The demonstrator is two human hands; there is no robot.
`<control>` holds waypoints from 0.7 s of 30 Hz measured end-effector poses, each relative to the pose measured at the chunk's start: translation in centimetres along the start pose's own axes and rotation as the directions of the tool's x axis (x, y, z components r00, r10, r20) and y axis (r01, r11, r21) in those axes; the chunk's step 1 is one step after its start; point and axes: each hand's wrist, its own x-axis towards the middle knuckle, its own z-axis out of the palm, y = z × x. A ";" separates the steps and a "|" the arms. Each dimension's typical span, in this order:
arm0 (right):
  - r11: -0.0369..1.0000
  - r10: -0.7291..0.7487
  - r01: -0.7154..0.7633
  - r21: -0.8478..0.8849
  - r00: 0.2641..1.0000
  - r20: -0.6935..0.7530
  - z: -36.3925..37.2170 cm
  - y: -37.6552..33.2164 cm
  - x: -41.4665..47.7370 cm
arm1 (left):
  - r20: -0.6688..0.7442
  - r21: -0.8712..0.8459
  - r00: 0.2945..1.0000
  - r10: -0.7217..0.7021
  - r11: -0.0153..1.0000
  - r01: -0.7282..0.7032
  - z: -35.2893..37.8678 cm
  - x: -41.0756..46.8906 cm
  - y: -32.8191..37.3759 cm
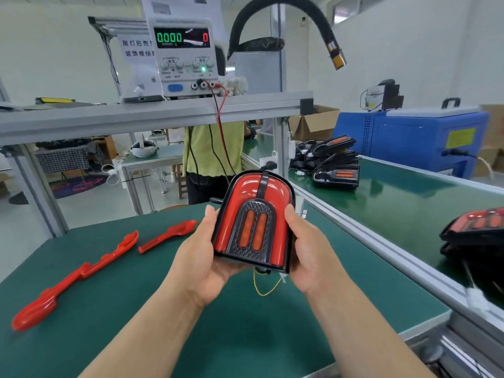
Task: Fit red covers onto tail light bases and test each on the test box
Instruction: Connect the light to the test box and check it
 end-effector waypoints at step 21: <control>0.983 -0.182 0.180 -0.025 0.966 -0.185 -6.2 -6.4 -4.5 | 0.200 0.109 0.978 -0.055 0.994 0.033 8.9 1.5 -2.9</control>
